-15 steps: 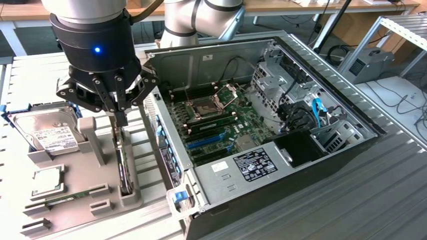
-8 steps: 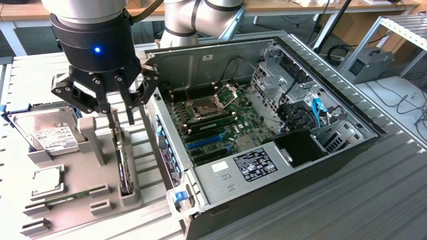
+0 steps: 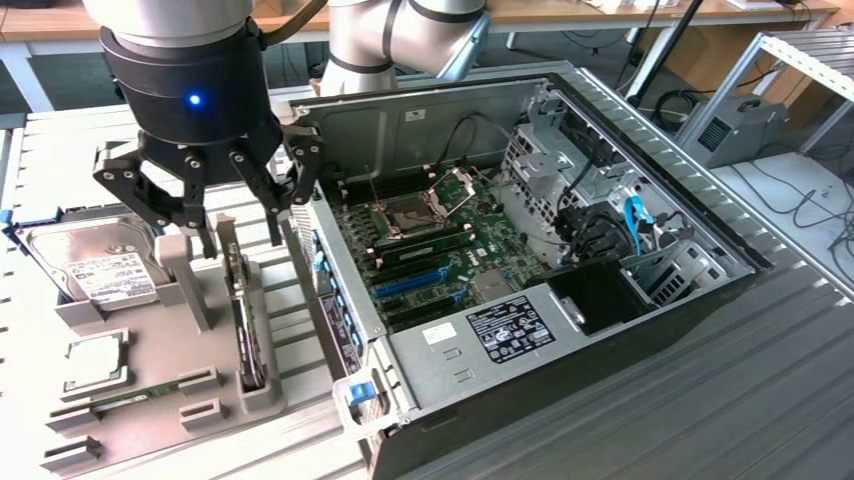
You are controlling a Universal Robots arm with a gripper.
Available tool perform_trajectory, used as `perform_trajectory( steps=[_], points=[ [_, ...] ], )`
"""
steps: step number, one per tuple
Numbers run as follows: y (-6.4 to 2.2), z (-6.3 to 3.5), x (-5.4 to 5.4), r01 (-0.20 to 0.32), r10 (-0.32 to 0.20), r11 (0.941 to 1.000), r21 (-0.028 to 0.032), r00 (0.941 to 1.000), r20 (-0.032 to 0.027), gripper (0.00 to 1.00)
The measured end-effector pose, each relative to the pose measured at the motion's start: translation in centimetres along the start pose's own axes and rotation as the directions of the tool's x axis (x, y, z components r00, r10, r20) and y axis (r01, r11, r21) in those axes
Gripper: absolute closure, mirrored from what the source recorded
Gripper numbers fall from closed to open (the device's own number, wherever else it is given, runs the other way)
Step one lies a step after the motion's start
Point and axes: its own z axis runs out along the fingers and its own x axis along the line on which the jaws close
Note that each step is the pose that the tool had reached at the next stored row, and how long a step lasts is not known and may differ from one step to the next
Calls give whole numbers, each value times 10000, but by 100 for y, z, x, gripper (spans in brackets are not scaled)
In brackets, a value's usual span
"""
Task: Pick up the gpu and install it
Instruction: 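Pick up the gpu and move the gpu toward the slot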
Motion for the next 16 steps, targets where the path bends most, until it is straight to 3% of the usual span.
perform_trajectory(
  steps=[16],
  points=[
    [1,34,1,0,0,10000,-1,10000,1,46]
  ],
)
